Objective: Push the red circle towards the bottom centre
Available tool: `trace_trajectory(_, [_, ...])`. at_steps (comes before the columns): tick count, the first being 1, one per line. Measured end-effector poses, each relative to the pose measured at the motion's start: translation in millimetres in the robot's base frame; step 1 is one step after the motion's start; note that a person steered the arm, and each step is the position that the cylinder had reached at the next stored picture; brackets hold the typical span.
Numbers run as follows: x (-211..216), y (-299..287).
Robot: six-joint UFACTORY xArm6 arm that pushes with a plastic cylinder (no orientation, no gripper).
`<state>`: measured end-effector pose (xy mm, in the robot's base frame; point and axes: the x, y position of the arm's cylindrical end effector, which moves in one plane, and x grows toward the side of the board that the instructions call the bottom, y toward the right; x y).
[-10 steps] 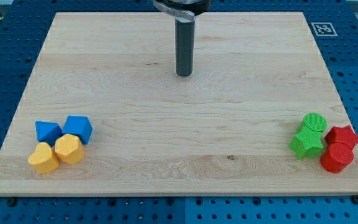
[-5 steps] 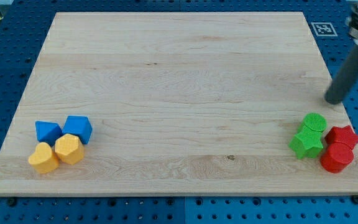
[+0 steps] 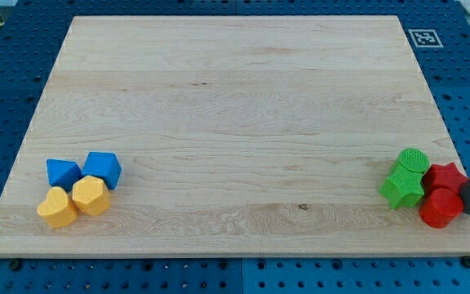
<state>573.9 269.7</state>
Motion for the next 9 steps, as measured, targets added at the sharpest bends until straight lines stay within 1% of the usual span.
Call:
trace_trajectory(1, [3.9, -19.4])
trace_trajectory(2, [13.0, -21.2])
trace_trajectory(3, [31.9, 12.3])
trace_trajectory(4, [33.6, 16.6])
trace_trajectory(5, [28.7, 0.7])
trace_trajectory(7, [24.3, -52.2])
trace_trajectory(9, [2.8, -133.3])
